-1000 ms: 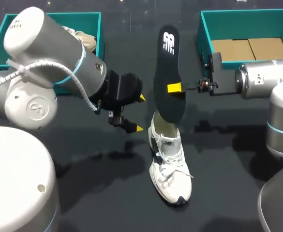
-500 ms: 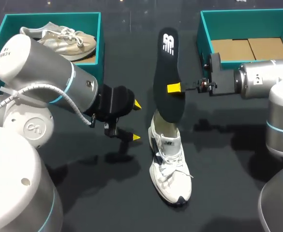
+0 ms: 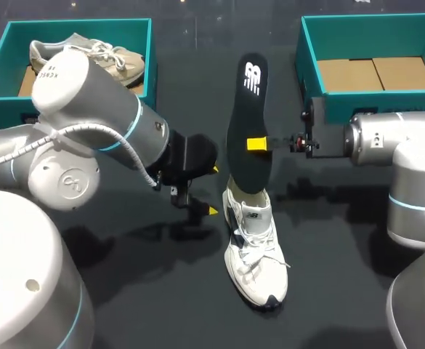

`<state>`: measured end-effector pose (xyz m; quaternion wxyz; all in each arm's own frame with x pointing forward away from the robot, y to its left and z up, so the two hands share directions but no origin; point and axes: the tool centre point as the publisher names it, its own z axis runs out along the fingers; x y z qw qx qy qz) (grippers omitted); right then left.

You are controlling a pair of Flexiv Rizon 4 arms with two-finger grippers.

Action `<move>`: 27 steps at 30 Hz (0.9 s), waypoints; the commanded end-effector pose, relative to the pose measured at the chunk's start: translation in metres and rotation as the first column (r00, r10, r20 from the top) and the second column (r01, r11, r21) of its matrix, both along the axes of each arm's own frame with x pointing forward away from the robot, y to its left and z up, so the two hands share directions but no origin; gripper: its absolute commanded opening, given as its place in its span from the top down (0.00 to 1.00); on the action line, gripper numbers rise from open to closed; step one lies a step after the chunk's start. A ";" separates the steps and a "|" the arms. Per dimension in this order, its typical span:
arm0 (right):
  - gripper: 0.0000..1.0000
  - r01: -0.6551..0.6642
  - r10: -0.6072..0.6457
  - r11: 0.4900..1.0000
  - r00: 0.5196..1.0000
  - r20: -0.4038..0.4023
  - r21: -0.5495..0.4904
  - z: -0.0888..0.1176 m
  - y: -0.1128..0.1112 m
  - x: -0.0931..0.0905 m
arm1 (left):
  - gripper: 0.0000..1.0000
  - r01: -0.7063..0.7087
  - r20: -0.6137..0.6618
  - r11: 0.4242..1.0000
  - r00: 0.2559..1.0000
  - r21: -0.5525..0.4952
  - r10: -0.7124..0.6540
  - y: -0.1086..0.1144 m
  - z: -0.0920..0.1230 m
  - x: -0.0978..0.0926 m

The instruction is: Take the shoe out of the shoebox, open the shoe tongue, remove and reinsert the insole, then place the shoe into the shoebox

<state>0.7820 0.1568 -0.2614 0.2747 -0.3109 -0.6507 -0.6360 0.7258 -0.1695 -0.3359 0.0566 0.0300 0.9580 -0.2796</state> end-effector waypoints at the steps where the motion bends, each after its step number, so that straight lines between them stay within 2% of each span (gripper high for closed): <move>1: 1.00 -0.003 0.003 1.000 1.000 0.000 0.000 -0.001 0.002 0.001 | 0.00 0.001 -0.004 1.000 1.000 0.010 -0.001 -0.009 -0.006 0.006; 5: 1.00 -0.003 0.003 1.000 1.000 0.000 0.000 -0.001 0.002 0.001 | 0.00 0.001 -0.004 1.000 1.000 0.010 -0.001 -0.009 -0.006 0.006; 8: 1.00 -0.003 0.003 1.000 1.000 0.000 0.000 -0.001 0.002 0.001 | 0.00 -0.021 -0.012 0.999 1.000 0.042 0.021 -0.011 -0.016 0.011; 13: 1.00 0.004 -0.004 1.000 1.000 0.006 0.028 -0.007 0.000 0.000 | 0.00 -0.044 -0.027 0.998 0.999 0.044 0.045 -0.010 -0.021 0.013; 27: 1.00 0.016 -0.019 0.999 0.997 0.075 0.047 -0.005 0.001 -0.004 | 0.00 -0.040 -0.044 0.998 0.998 0.054 0.043 -0.011 -0.031 0.014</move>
